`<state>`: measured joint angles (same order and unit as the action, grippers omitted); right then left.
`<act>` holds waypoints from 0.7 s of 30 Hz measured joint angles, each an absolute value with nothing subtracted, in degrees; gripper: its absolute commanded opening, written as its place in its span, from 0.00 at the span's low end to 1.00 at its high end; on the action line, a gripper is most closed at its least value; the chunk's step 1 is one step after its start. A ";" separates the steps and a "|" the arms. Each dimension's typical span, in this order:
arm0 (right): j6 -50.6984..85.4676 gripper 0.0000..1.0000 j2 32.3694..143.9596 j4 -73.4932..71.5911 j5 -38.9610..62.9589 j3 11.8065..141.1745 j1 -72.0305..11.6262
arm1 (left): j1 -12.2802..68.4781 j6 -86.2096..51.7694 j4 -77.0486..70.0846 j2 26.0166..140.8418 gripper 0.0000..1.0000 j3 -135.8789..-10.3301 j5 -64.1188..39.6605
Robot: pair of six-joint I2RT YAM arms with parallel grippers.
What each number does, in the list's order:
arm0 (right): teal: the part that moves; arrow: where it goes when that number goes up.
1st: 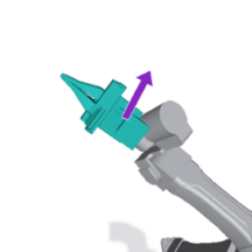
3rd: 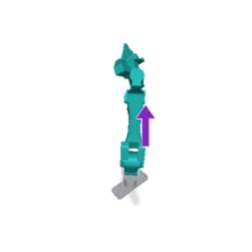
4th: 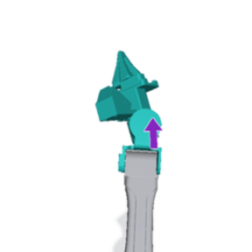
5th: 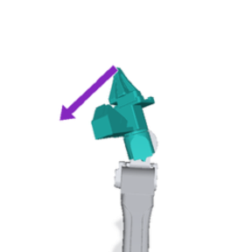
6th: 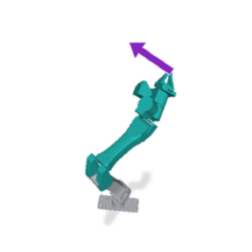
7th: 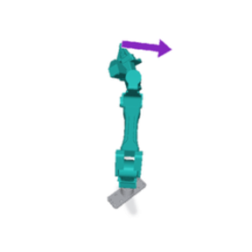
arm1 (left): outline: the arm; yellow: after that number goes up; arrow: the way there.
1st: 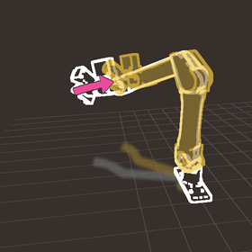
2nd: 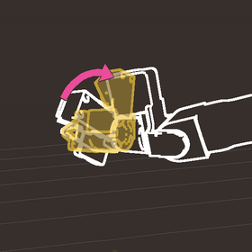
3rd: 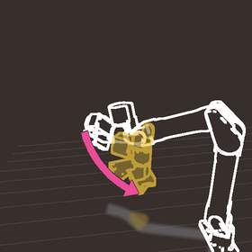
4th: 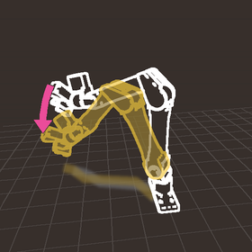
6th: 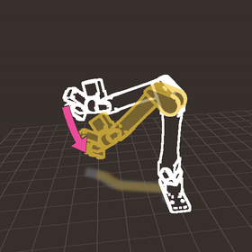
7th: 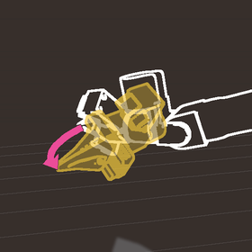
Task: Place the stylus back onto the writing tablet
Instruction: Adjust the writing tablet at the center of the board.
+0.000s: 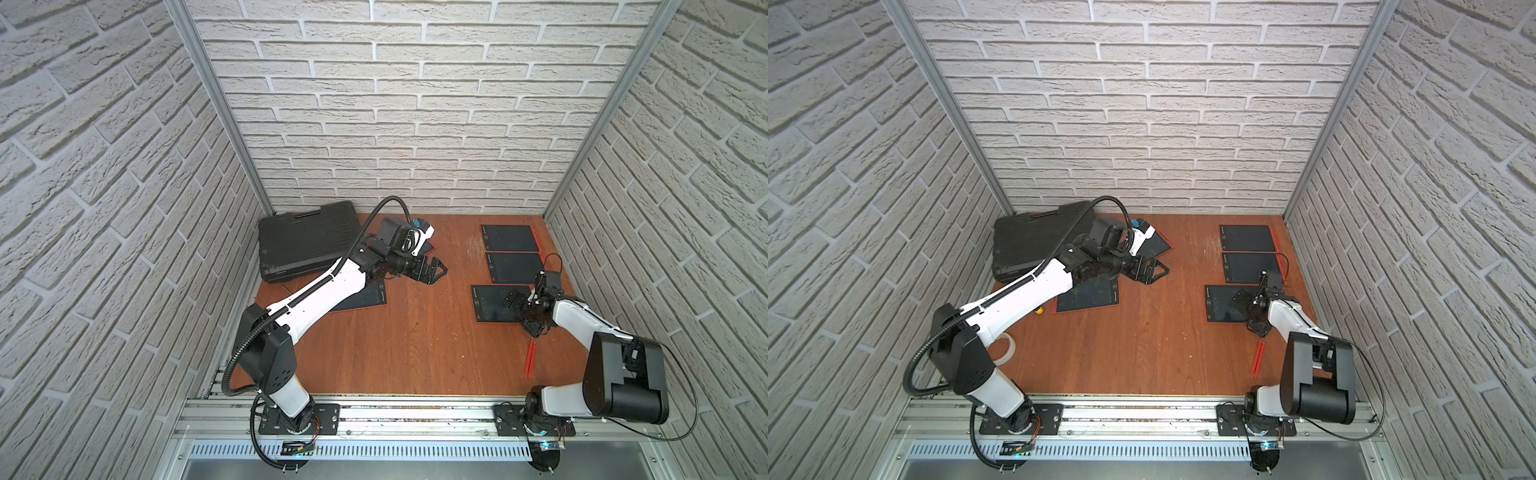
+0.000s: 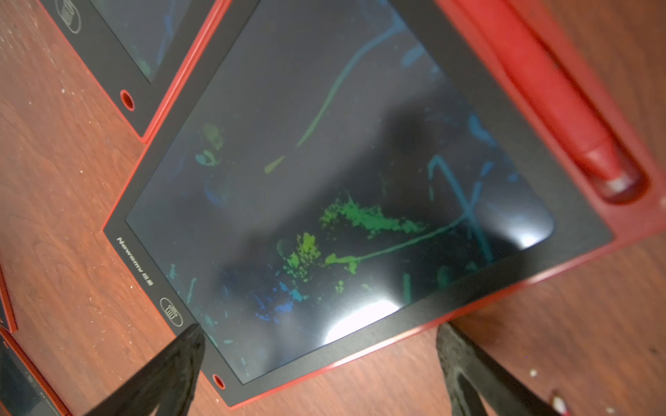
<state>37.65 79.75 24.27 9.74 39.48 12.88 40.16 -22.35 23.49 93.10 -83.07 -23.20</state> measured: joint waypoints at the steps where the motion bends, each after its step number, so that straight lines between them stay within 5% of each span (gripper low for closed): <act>1: 37.36 0.98 79.18 24.36 9.91 39.48 12.56 | 40.14 -22.37 23.55 93.10 0.98 -83.07 -23.20; 10: 34.85 0.99 70.39 25.17 14.28 39.51 2.39 | 38.61 -22.81 23.51 93.08 0.98 -83.07 -23.88; 21: 33.43 1.00 79.53 25.65 15.73 46.78 -12.95 | 38.37 -22.61 23.11 90.76 0.98 -82.65 -23.20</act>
<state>33.43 79.53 25.65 15.73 46.78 -12.95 38.37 -22.61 23.11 90.76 -82.65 -23.20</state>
